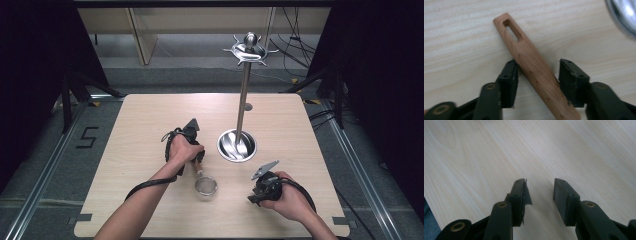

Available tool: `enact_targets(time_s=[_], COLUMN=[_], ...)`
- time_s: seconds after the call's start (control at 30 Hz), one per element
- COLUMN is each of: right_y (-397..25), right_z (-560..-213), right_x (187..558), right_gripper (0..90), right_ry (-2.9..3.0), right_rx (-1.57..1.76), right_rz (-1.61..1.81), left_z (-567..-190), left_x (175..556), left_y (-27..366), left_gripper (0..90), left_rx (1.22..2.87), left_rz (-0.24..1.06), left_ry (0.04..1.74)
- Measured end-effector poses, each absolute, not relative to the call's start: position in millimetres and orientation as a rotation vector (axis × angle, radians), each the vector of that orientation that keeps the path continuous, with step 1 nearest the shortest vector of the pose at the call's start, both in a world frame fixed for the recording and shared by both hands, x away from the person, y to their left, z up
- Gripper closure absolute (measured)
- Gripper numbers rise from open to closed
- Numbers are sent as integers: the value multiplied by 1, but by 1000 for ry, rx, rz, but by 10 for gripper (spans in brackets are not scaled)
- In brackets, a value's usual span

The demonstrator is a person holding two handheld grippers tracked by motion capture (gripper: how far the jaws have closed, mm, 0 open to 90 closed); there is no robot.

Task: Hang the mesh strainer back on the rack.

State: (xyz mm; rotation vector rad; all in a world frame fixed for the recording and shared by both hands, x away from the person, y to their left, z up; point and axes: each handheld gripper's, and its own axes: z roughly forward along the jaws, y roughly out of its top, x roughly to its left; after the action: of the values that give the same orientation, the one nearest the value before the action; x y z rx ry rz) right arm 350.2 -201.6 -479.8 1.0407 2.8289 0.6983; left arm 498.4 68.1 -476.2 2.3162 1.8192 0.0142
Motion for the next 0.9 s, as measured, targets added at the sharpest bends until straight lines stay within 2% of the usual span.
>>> enact_targets(time_s=[0.03, 0.07, 0.13, 0.23, 0.3, 0.33, 0.53, 0.67, 0.9], right_y=[-202, -202, -202, -201, -202, -202, -202, -202, -201], right_z=[-480, -479, -480, -480, -480, -480, -480, -481, -481], right_x=[350, 351, 350, 350, 350, 350, 350, 352, 350], right_gripper=[623, 623, 623, 622, 621, 619, 613, 612, 606], right_ry=[2829, 2826, 2827, 2830, 2830, 2829, 2829, 2838, 2829], right_rx=[1041, 1032, 1050, 1049, 1031, 1035, 1028, 1005, 1032], right_rz=[698, 698, 700, 695, 694, 696, 698, 708, 696], left_z=[-476, -475, -475, -477, -476, -478, -473, -469, -471], left_x=[498, 498, 495, 491, 492, 493, 484, 470, 453], left_y=[68, 71, 69, 67, 71, 74, 76, 77, 88], left_gripper=[535, 535, 611, 642, 622, 579, 442, 438, 451], left_rx=[2316, 2416, 2482, 2464, 2527, 2545, 2511, 2476, 2543], left_rz=[14, 23, 51, 82, 141, 184, 149, 127, 54], left_ry=[1819, 1749, 1674, 1695, 1628, 1567, 1582, 1639, 1581])
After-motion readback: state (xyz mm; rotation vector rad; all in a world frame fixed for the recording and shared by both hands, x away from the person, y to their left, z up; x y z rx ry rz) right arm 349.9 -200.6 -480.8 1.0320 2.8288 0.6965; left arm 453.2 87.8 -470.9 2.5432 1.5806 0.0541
